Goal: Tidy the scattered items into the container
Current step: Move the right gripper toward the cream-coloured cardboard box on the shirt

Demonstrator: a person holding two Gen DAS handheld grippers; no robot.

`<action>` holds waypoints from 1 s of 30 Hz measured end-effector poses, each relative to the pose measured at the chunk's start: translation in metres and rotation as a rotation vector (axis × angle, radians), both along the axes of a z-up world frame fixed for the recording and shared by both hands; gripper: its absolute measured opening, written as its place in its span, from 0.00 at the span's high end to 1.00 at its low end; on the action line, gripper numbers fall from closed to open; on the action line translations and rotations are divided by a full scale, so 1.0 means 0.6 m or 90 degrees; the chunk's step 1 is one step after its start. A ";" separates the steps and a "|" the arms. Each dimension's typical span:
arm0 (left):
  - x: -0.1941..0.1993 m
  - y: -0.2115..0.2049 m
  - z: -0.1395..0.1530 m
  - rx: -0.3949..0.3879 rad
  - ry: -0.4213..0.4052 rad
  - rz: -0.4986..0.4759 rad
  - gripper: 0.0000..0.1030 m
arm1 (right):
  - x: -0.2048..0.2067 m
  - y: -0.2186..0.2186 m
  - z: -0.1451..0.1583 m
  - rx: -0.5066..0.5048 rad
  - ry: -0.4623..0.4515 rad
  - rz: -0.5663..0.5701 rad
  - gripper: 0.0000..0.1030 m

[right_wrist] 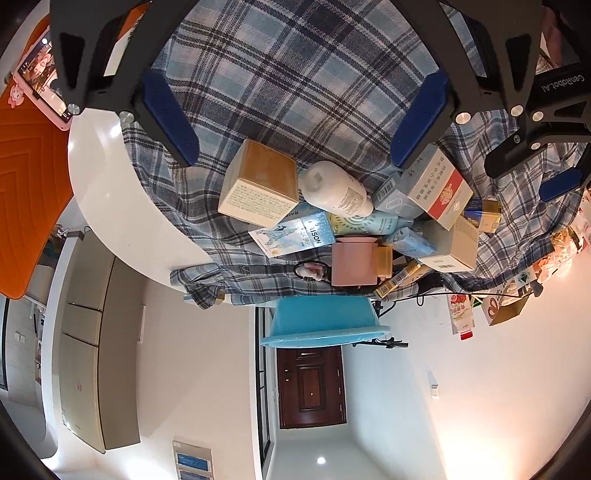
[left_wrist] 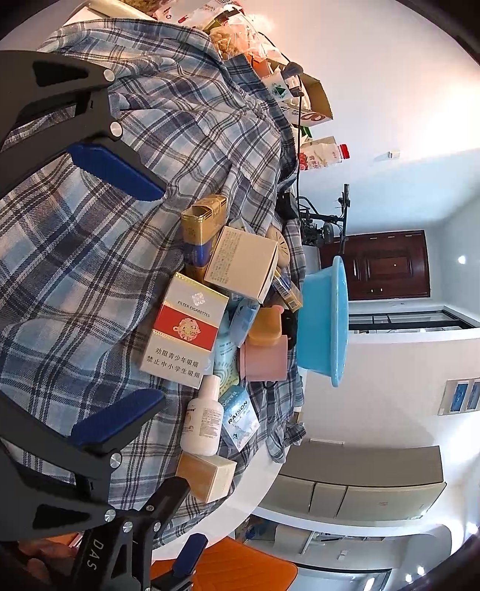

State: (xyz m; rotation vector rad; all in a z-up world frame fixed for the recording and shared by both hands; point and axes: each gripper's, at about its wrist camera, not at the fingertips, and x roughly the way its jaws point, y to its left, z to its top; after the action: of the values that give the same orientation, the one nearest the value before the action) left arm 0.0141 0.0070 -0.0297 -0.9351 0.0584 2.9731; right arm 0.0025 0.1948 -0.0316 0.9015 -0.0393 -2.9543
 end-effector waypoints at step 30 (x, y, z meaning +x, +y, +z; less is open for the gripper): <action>-0.067 0.013 0.001 -0.027 -0.022 -0.013 0.00 | -0.093 0.037 -0.022 0.021 -0.062 -0.049 0.00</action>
State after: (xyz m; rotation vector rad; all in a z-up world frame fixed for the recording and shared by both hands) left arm -0.0263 0.0151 -0.0294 -0.9831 0.1299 2.9478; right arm -0.0532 0.2171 -0.0446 1.0711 -0.0288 -2.9868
